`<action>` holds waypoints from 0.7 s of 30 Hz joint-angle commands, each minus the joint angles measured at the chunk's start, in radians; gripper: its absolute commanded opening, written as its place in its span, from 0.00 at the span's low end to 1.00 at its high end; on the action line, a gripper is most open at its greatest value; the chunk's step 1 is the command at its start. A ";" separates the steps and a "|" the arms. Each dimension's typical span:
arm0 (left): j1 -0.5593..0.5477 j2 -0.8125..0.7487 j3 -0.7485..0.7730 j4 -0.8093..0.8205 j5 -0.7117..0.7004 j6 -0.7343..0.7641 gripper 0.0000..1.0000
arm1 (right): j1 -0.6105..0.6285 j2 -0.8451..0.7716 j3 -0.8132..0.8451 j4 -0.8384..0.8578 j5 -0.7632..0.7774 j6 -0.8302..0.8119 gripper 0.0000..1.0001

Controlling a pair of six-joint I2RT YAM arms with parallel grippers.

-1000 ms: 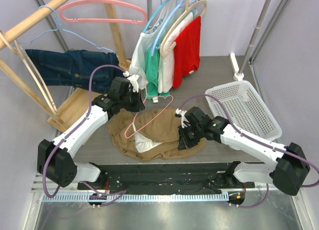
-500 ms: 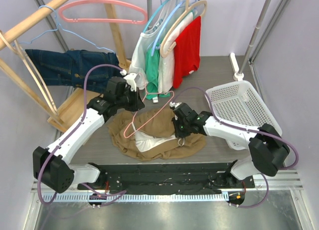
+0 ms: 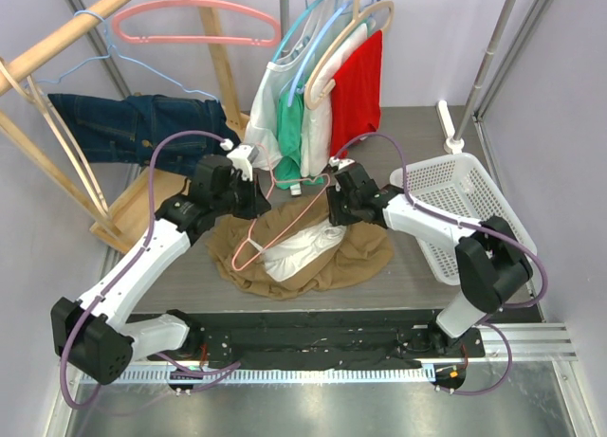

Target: Place the skirt on the hanger

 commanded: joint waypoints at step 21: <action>0.005 0.001 -0.094 0.192 -0.056 -0.131 0.00 | -0.031 -0.046 -0.032 0.026 -0.166 -0.036 0.44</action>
